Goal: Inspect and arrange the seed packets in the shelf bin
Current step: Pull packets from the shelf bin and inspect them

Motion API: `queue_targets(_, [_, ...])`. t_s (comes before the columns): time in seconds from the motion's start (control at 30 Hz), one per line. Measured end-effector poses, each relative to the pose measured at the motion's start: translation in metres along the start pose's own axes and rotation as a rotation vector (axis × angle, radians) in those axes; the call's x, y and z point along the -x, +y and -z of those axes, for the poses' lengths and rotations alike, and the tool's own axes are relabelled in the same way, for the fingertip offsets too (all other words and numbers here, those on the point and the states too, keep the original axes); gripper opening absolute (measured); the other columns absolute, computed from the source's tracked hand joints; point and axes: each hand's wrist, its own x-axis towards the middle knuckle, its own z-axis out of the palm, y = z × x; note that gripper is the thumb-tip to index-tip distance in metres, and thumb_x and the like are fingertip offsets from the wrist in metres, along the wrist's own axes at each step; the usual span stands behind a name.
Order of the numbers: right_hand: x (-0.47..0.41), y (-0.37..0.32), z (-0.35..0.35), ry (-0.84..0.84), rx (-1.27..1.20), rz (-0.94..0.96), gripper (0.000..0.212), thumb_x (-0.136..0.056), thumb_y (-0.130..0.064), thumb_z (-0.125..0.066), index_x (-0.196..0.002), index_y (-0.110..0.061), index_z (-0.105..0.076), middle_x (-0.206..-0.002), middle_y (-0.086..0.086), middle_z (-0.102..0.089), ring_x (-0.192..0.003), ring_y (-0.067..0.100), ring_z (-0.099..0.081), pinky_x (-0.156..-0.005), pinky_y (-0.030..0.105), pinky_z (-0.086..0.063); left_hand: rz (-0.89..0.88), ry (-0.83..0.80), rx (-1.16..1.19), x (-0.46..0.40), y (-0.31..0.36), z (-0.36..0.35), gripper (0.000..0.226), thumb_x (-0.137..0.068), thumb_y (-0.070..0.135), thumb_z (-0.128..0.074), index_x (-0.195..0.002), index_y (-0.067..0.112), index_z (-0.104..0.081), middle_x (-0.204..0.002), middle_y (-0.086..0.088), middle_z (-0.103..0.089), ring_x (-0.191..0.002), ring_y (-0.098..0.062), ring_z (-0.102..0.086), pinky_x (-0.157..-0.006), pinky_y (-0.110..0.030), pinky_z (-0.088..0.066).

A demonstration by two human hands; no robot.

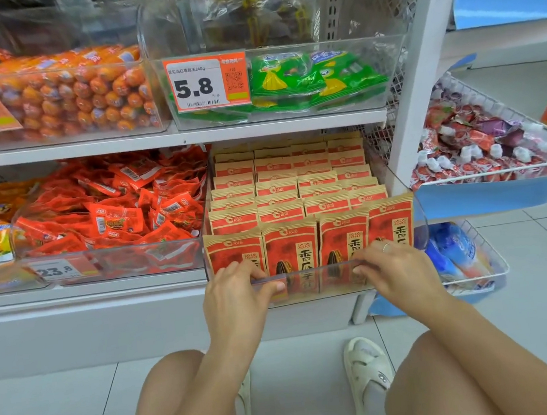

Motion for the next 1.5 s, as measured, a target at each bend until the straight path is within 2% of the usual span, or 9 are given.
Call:
queue_targets(0.13, [-0.002, 0.003, -0.007, -0.067, 0.016, -0.046, 0.024, -0.065, -0.012, -0.09, -0.081, -0.02, -0.074, -0.068, -0.007, -0.067, -0.06, 0.018, -0.065, -0.048, 0.017, -0.03, 0.007, -0.014, -0.002, -0.008, 0.0, -0.006, 0.029, -0.068, 0.037, -0.085, -0.074, 0.02, -0.063, -0.074, 0.01, -0.055, -0.078, -0.016, -0.05, -0.066, -0.028, -0.027])
queue_targets(0.4, [-0.005, 0.003, -0.013, -0.154, -0.032, -0.124, 0.015, -0.076, -0.02, -0.082, -0.086, -0.018, -0.071, -0.074, -0.003, -0.066, -0.069, 0.023, -0.066, -0.047, 0.023, -0.031, -0.031, -0.065, -0.037, -0.016, -0.004, -0.005, 0.029, -0.071, 0.04, -0.084, -0.076, 0.02, -0.063, -0.075, 0.008, -0.055, -0.078, -0.02, -0.052, -0.068, -0.031, -0.031])
queue_targets(0.5, [-0.005, 0.001, -0.008, -0.103, -0.035, -0.115, 0.021, -0.081, -0.038, -0.075, -0.092, -0.02, -0.072, -0.077, -0.006, -0.067, -0.069, 0.018, -0.066, -0.044, 0.025, -0.038, -0.091, -0.065, -0.063, -0.016, -0.008, -0.004, 0.027, -0.072, 0.037, -0.083, -0.079, 0.019, -0.064, -0.075, 0.008, -0.056, -0.075, -0.021, -0.052, -0.067, -0.032, -0.032])
queue_targets(0.6, [-0.011, -0.002, 0.0, -0.017, -0.096, -0.139, 0.037, -0.088, -0.051, -0.051, -0.094, -0.021, -0.072, -0.078, -0.009, -0.067, -0.07, 0.014, -0.066, -0.048, 0.028, -0.048, -0.134, -0.048, -0.07, -0.016, -0.009, -0.002, 0.024, -0.074, 0.031, -0.082, -0.086, 0.019, -0.065, -0.082, 0.005, -0.062, -0.076, -0.022, -0.055, -0.067, -0.032, -0.038])
queue_targets(0.9, [-0.052, -0.009, 0.008, 0.31, -0.257, -0.242, 0.03, -0.092, -0.035, -0.055, -0.085, -0.013, -0.074, -0.076, -0.005, -0.072, -0.065, 0.009, -0.06, -0.06, 0.027, -0.047, -0.194, -0.005, 0.04, -0.036, 0.013, 0.024, 0.009, -0.087, 0.034, -0.068, -0.088, 0.025, -0.069, -0.09, 0.014, -0.063, -0.087, -0.013, -0.056, -0.071, -0.025, -0.038])
queue_targets(1.0, [-0.076, 0.004, 0.013, 0.2, -0.209, -0.371, 0.025, -0.094, -0.034, -0.056, -0.092, -0.017, -0.074, -0.087, -0.003, -0.072, -0.085, 0.014, -0.061, -0.065, 0.03, -0.042, -0.287, 0.01, 0.081, -0.061, 0.039, 0.035, 0.02, -0.09, 0.037, -0.052, -0.092, 0.024, -0.067, -0.097, 0.013, -0.062, -0.095, -0.01, -0.054, -0.08, -0.022, -0.036])
queue_targets(1.13, [-0.096, 0.041, 0.014, -0.064, -0.155, -0.48, 0.022, -0.097, -0.032, -0.055, -0.106, -0.021, -0.071, -0.098, 0.001, -0.072, -0.097, 0.022, -0.062, -0.068, 0.03, -0.041, -0.408, -0.148, -0.046, -0.102, 0.086, 0.024, 0.022, -0.096, 0.033, -0.051, -0.11, 0.023, -0.066, -0.119, 0.008, -0.058, -0.115, -0.013, -0.048, -0.091, -0.021, -0.027])
queue_targets(1.33, [-0.083, 0.062, 0.01, 0.003, -0.335, -0.592, 0.018, -0.097, -0.028, -0.056, -0.1, -0.023, -0.073, -0.079, -0.005, -0.067, -0.084, 0.022, -0.062, -0.068, 0.034, -0.046, -0.412, -0.622, -0.228, -0.166, 0.132, -0.065, 0.062, -0.101, 0.049, -0.032, -0.153, 0.016, -0.025, -0.161, -0.008, -0.023, -0.148, -0.025, -0.021, -0.121, -0.044, -0.02])
queue_targets(1.5, [-0.084, 0.073, 0.011, -0.031, -0.445, -0.582, 0.016, -0.096, -0.031, -0.056, -0.099, -0.029, -0.072, -0.085, -0.008, -0.072, -0.084, 0.013, -0.064, -0.076, 0.037, -0.051, -0.38, -0.63, -0.421, -0.206, 0.147, -0.124, 0.065, -0.104, 0.047, -0.029, -0.156, 0.015, -0.009, -0.164, -0.013, -0.004, -0.15, -0.031, -0.01, -0.122, -0.047, -0.015])
